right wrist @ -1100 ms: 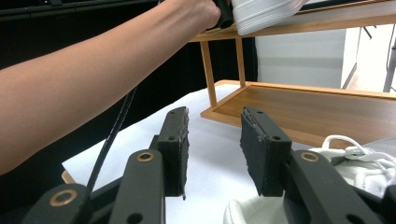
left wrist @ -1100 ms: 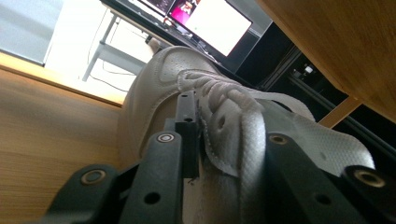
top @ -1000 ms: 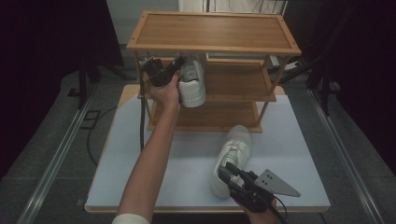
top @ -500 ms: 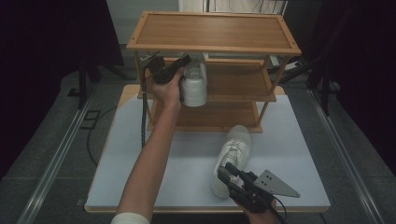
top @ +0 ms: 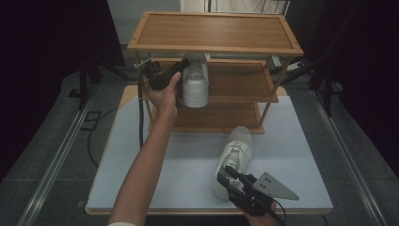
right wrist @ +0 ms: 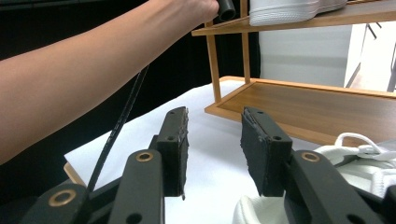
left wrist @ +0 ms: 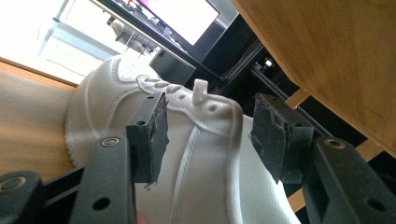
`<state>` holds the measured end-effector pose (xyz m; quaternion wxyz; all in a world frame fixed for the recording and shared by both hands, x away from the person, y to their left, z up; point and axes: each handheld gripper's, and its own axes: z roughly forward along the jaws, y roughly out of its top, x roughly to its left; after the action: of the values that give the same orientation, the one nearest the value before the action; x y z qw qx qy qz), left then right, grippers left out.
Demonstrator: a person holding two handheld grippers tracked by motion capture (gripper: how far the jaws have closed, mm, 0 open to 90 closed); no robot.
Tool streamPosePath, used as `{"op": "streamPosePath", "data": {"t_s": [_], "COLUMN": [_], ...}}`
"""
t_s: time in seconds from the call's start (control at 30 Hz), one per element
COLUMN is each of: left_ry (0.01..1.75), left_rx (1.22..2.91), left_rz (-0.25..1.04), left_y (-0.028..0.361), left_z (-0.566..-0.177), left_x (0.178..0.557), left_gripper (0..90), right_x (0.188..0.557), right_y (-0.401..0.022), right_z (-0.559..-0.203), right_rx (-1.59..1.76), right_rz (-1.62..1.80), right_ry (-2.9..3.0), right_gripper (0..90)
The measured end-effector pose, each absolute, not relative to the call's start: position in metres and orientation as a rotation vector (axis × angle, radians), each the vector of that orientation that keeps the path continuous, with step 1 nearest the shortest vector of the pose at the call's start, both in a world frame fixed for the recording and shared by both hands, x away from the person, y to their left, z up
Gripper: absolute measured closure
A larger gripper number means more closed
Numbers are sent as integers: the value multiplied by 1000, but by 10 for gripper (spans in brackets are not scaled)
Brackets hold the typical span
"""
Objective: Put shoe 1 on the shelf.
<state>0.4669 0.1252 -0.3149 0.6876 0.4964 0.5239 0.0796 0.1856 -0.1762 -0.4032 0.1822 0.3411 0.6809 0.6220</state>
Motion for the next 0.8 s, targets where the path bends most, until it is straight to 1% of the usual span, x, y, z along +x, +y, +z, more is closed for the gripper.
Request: {"op": "streamPosePath", "data": {"t_s": [0.2,0.47,0.63,0.73,0.8], "left_ry": [1162,1136,1107,1083,1072], "left_rx": [1116,1145,1179,1198,1201], "left_rz": [166,180,187,207,228], "left_y": [134,144,146,148,150], "left_z": [-315,-319,-321,-321,-321], "left_x": [449,425,413,401,394], "left_gripper": [455,458,460,457,444], "right_x": [182,185,185,187,189], "right_y": [-172,-168,-166,-165,-162], "right_z": [-401,-406,-409,-411,-414], "right_rx": [930,936,920,919,913], "right_rz": [1736,1706,1677,1659,1623], "right_ry": [1927,1951,1975,1995,2014], "right_gripper": [614,624,655,700,708]}}
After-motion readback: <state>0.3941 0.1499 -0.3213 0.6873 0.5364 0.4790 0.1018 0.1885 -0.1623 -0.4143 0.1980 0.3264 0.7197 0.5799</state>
